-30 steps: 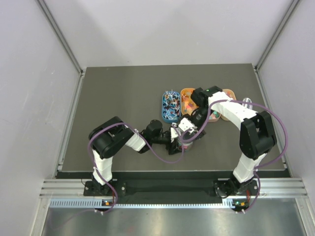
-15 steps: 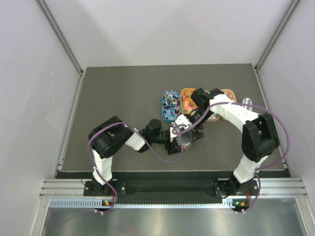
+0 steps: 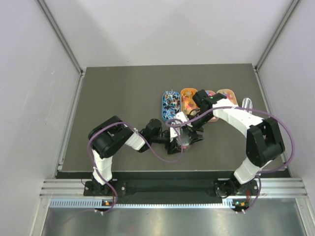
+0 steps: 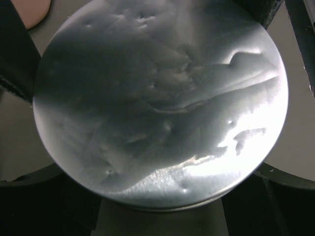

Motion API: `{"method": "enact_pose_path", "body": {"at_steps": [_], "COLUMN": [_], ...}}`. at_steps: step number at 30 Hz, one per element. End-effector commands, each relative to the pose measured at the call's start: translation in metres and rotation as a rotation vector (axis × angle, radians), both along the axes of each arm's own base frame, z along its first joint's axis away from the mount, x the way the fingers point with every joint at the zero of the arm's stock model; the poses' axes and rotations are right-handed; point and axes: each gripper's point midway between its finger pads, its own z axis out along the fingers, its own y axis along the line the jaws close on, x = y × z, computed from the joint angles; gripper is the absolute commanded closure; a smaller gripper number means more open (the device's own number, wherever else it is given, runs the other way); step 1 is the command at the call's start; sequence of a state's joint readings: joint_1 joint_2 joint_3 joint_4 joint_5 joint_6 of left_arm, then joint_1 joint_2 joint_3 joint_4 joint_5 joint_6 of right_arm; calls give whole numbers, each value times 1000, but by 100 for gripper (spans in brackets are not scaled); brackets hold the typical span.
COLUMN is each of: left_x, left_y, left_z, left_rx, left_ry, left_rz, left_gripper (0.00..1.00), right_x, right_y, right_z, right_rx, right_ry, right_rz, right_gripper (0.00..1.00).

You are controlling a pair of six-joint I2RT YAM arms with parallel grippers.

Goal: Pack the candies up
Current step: Screw the bottle lid onto the packing bottle.

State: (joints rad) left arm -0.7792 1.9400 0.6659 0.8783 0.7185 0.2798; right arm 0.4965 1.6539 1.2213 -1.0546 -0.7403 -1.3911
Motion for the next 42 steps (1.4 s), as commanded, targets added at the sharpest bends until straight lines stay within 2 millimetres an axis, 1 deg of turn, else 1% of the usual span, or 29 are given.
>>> {"method": "enact_pose_path", "body": {"at_steps": [1,5,9,16,25,27,36,42], "left_x": [20,22,23,30,31,31,37,39], "left_y": [14,15,15,13,13,13,7,8], "left_z": [-15,-15,-15,-13,-14,-16,-10,-12], "left_rx": [76,79,83,84,88,92,66,70], "left_ry": [38,33,32,20,15,19,19,15], "left_rz": [122,136,140,156,158,156,169,180], "left_gripper": [89,92,93,96,96,96,96,96], "right_x": [-50,-50,-46,-45,-39,-39,-32,-25], "right_y": [-21,-20,-18,-17,-1,1,16,19], "right_z": [-43,-44,-46,-50,-46,-46,-43,-43], "right_rx": [-237,-252,-271,-302,-250,-251,-228,-224], "right_ry": [236,249,240,251,285,304,320,328], "right_rz": [-114,-177,-239,-343,-499,-543,-652,-717], "right_gripper": [52,52,53,54,55,57,59,61]}}
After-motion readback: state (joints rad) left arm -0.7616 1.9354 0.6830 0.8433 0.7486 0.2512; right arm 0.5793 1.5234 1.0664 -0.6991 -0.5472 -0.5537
